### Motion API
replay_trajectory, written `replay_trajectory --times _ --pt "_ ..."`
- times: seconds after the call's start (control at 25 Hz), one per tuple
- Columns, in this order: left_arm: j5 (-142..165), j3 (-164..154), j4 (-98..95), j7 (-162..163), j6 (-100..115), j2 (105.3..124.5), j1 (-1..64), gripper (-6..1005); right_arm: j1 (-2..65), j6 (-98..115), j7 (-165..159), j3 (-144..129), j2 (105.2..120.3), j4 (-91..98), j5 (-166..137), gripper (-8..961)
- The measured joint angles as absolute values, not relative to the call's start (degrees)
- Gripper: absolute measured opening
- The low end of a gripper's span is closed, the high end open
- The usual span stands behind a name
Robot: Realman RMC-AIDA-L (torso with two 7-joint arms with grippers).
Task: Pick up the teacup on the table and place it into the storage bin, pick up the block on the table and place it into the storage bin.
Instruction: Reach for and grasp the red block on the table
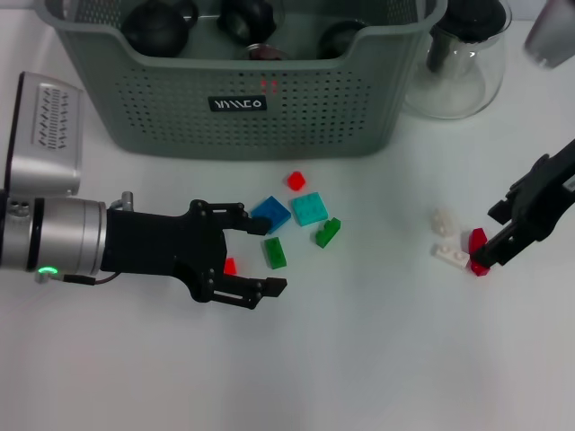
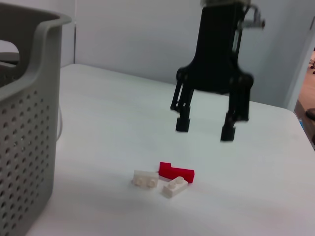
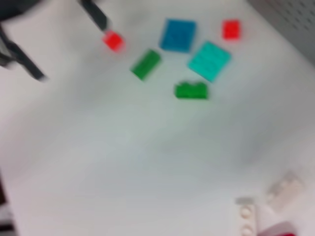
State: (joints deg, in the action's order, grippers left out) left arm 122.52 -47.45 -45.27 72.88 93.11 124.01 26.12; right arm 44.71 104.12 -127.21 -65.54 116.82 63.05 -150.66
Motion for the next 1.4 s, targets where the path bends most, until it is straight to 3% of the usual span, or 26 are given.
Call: replay_trajectory --times 0.24,0.52,0.72,0.96,1.4 --pt "122.0 -47.3 -45.0 73.3 92.7 124.02 26.2 847 45.6 100.2 -125.1 -66.1 118.96 62.6 -159.0 809" --pt "121.8 -47.3 -44.2 75.1 91.1 124.16 26.3 847 46.7 95.0 -123.6 -69.5 120.02 60.9 -162.4 820" --pt "121.2 -47.1 -44.2 76.1 90.8 124.19 26.6 846 48.3 93.5 -124.0 -73.6 120.19 57.3 -162.4 819" --pt "121.2 -46.8 -44.2 76.2 90.7 124.19 26.8 846 49.9 91.6 -124.4 -78.1 120.33 53.5 -162.1 940" --pt "121.2 -46.7 -44.2 77.6 90.2 124.11 26.8 847 49.3 87.0 -122.6 -84.4 120.55 53.0 -161.3 926"
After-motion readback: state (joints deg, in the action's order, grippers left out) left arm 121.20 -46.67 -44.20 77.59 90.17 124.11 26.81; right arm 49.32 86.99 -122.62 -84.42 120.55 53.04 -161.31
